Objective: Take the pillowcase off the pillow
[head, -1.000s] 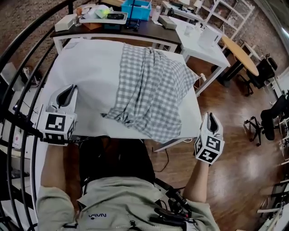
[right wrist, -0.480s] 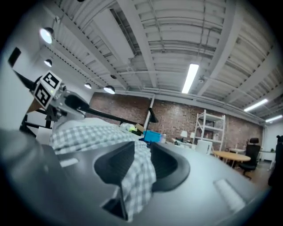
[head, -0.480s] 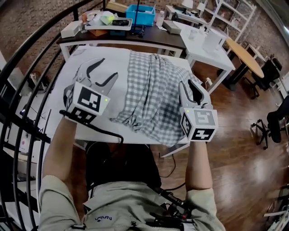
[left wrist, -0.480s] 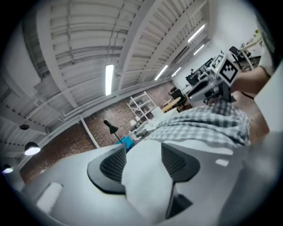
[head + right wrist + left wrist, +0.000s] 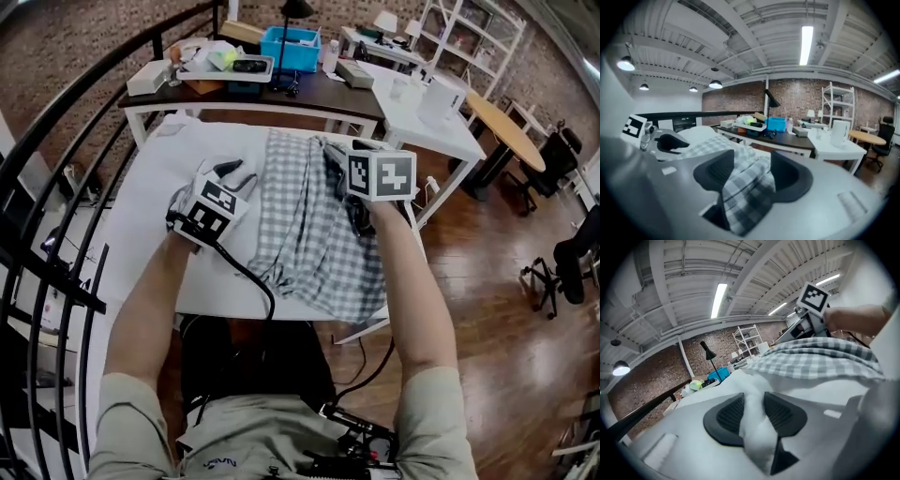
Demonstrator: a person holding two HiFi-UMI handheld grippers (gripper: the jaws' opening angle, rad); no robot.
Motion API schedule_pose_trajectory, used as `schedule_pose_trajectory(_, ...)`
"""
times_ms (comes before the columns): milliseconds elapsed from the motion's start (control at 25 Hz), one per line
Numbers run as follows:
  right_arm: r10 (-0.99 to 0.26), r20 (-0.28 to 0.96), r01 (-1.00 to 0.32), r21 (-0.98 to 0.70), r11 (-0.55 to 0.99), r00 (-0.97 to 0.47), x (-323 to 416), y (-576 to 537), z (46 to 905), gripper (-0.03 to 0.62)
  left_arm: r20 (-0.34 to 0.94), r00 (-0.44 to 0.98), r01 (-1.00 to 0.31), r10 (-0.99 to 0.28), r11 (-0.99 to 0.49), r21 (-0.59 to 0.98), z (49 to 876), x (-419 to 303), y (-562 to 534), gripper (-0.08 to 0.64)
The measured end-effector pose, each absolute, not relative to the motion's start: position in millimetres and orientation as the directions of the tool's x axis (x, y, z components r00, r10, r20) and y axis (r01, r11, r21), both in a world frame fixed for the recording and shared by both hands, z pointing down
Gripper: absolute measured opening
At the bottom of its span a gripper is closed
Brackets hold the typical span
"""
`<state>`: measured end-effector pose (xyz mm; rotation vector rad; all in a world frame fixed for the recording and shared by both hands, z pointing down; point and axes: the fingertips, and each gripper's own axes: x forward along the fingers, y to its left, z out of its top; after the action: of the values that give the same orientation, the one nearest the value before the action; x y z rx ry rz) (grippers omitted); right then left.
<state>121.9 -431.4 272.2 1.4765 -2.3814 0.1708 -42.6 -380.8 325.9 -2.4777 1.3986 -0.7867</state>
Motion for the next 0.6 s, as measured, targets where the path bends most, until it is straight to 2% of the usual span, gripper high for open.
schedule_pose_trajectory(120,-0.806,0.459,-0.866,0.139,0.48,-0.373,110,-439,303,0.226,0.323,0.406,-0.731,-0.855,-0.516,-0.446,331,-40,-369,0.057)
schedule_pose_trajectory(200,-0.812,0.472,-0.856,0.2,0.477,-0.342,108,-437,312,0.149,0.296,0.408,-0.728,-0.864,-0.503,-0.466,329,-41,-360,0.031)
schedule_pose_trajectory(280,-0.848,0.436,-0.867,0.246,0.434,-0.301,116,-436,306,0.055,0.256,0.418,-0.731,-0.871,-0.49,-0.474,322,-44,-350,0.021)
schedule_pose_trajectory(320,-0.868,0.413,-0.874,0.268,0.405,-0.276,123,-436,300,0.041,0.23,0.423,-0.739,-0.876,-0.481,-0.471,316,-47,-346,0.018)
schedule_pose_trajectory(480,-0.932,0.326,-0.869,0.4,0.29,-0.16,162,-437,270,0.032,0.122,0.417,-0.786,-0.901,-0.424,-0.45,278,-63,-330,0.014)
schedule_pose_trajectory(600,-0.947,0.302,-0.875,0.422,0.239,-0.113,189,-436,262,0.032,0.067,0.413,-0.805,-0.908,-0.398,-0.439,251,-74,-319,0.014)
